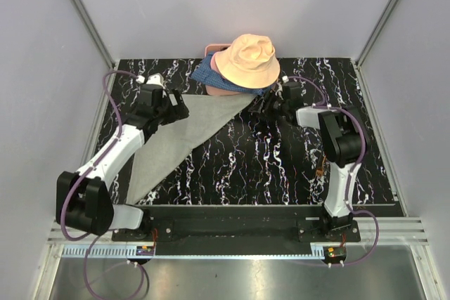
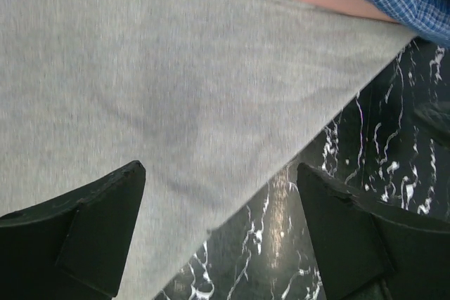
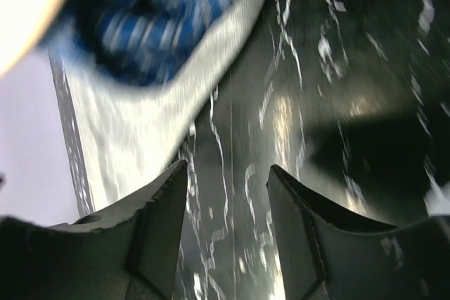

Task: Fold the napkin, place the utensils inside, and roll it up
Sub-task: Fold the napkin

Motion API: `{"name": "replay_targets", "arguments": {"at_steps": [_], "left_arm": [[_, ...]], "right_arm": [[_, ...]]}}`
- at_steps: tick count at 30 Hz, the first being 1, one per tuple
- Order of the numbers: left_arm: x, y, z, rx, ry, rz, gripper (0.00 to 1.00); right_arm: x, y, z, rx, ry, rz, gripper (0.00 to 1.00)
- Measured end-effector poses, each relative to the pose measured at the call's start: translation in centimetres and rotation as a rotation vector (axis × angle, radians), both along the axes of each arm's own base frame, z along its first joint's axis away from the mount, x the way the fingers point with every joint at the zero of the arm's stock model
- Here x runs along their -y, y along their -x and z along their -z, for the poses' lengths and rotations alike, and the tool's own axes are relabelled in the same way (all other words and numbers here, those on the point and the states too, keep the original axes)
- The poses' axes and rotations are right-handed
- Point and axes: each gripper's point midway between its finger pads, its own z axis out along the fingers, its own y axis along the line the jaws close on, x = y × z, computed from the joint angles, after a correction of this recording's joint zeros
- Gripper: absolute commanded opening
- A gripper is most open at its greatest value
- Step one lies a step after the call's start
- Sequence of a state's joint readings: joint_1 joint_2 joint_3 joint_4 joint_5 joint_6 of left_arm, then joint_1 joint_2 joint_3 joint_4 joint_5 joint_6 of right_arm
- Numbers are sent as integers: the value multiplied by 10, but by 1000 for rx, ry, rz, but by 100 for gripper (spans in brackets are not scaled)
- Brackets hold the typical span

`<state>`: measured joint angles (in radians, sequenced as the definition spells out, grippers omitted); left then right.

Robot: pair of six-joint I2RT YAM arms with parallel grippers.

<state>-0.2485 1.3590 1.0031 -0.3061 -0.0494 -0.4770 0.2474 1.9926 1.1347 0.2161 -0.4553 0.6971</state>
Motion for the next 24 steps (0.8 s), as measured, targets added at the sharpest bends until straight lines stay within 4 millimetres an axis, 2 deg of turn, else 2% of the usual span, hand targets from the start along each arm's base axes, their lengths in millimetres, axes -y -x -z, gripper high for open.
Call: {"name": "replay_targets", "arguments": {"at_steps": [3, 5, 8, 10, 15, 24], "left_arm": [[1, 16, -6, 11, 30, 11, 94], [2, 24, -20, 39, 50, 21, 95], [4, 33, -43, 98, 77, 42, 96], [4, 38, -48, 112, 84, 49, 97], [2, 49, -44, 98, 73, 62, 98], [0, 56, -42, 83, 52, 80, 98]], "right_arm": [[-16, -15, 14, -6, -19, 17, 53], [-28, -21, 20, -13, -37, 24, 52], [-40, -32, 19, 4, -51, 43, 49], [-45, -37, 21, 4, -58, 57, 48], [-49, -49, 23, 12, -60, 103, 41], [-50, -57, 29, 23, -36, 148, 26]]}}
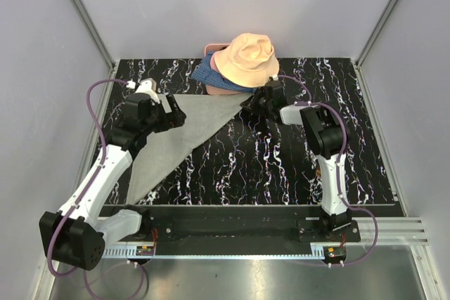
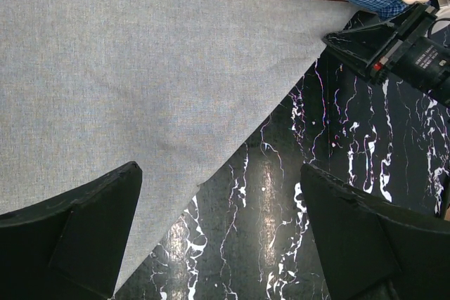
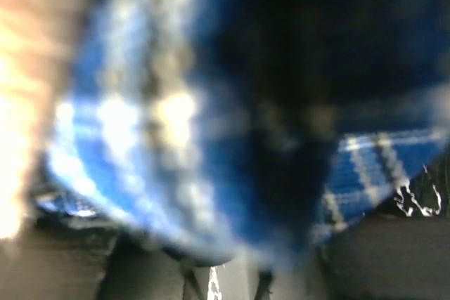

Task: Fold the napkin, place the utensils inside, and roll it up
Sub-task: Fold the napkin

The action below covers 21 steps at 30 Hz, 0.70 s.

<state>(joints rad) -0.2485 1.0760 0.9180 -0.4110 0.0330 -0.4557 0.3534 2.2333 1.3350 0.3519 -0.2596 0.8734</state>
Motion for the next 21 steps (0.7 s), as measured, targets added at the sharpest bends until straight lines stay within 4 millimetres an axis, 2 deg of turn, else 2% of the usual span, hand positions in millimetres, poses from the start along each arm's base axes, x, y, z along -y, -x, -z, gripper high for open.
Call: {"name": "replay_targets", "arguments": {"at_steps": [4, 8, 12, 15, 21], "left_arm": [[0, 2, -2, 9, -3, 6, 98], [-1, 4, 0, 6, -8, 8, 98], [-2, 5, 0, 5, -10, 9, 98], [-2, 5, 0, 4, -11, 9, 98], [1, 7, 0, 0, -4, 22, 98]], "right_arm": [[0, -3, 3, 4, 8, 15, 8], [1, -4, 5, 8, 16, 25, 0], [7, -2, 6, 20, 20, 58, 0], [24, 14, 5, 14, 59, 116, 0], [72, 60, 5, -24, 180, 250, 0]]}}
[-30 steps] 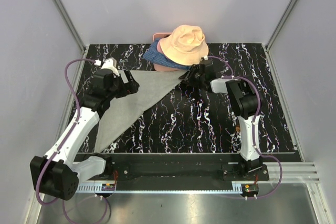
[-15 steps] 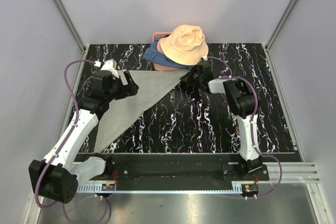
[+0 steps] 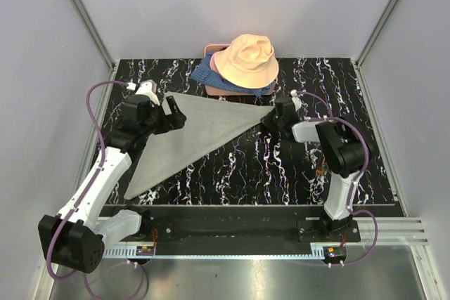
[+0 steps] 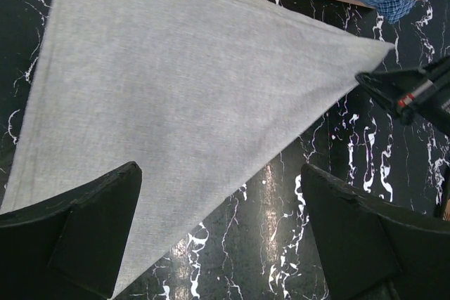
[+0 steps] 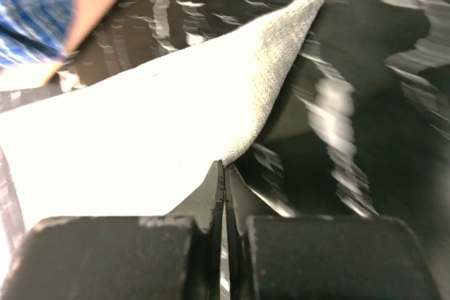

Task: Fold the napkin, place the utensils inside, and roll it up
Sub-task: Fold the napkin

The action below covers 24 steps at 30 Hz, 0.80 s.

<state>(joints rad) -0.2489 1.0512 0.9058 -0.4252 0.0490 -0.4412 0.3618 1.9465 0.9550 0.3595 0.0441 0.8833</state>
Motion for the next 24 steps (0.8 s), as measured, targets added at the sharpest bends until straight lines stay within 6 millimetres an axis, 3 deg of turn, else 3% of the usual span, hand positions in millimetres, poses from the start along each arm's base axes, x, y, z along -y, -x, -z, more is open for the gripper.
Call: {"name": "replay_targets", "arguments": {"at_steps": [7, 11, 13, 14, 18, 24], "left_arm": [[7, 6, 11, -28, 7, 33, 98], [11, 10, 22, -51, 8, 46, 98], [12, 12, 29, -60, 13, 48, 99], [12, 13, 34, -65, 16, 47, 99], [9, 26, 65, -125, 17, 34, 99], [8, 41, 89, -171, 45, 21, 99]], "right_arm": [[58, 55, -2, -68, 168, 139, 0], [88, 85, -13, -76, 242, 209, 1], [97, 95, -18, -76, 263, 230, 10], [101, 99, -22, -72, 271, 239, 25], [111, 114, -35, -65, 315, 222, 56], [99, 111, -75, 33, 331, 87, 62]]}}
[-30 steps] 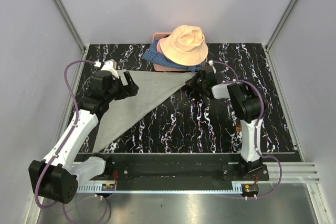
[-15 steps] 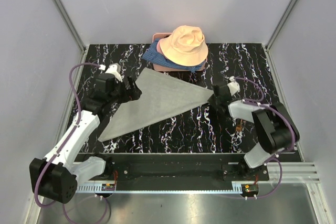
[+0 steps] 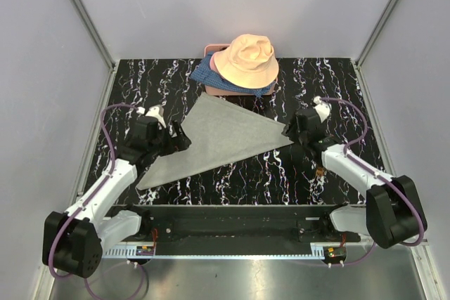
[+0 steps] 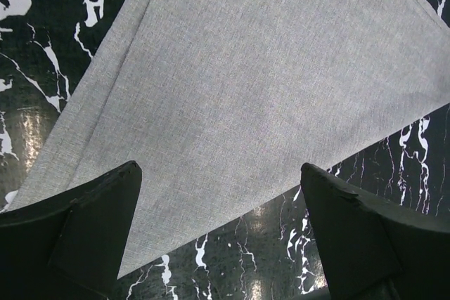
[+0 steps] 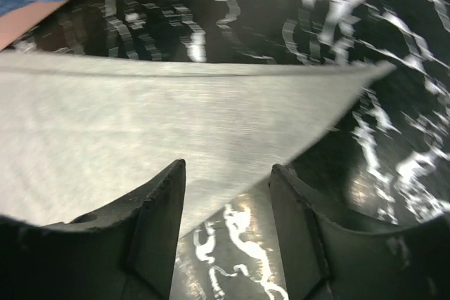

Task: Fold the napkin, place the utensils inside, and roll it up
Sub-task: Fold the napkin

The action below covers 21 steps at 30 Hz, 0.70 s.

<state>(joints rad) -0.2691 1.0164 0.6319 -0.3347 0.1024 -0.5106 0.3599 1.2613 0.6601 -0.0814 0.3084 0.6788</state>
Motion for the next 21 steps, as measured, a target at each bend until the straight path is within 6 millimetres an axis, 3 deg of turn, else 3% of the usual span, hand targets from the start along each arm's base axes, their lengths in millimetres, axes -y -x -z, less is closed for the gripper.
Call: {"name": "replay_targets", "arguments": {"at_steps": [4, 6, 11, 16, 21], "left_arm": [[2, 3, 10, -9, 22, -8, 99], [3, 5, 14, -20, 33, -9, 99], [9, 4, 15, -22, 60, 8, 99], [10, 3, 16, -22, 64, 13, 99], [10, 3, 16, -20, 64, 13, 99]], "right_arm": [[-25, -20, -20, 35, -18, -130, 63], [-41, -34, -17, 33, -35, -191, 64], [-75, -49, 25, -61, -105, -313, 65], [-85, -40, 62, -163, -157, -331, 66], [-83, -42, 64, -154, -190, -295, 67]]}}
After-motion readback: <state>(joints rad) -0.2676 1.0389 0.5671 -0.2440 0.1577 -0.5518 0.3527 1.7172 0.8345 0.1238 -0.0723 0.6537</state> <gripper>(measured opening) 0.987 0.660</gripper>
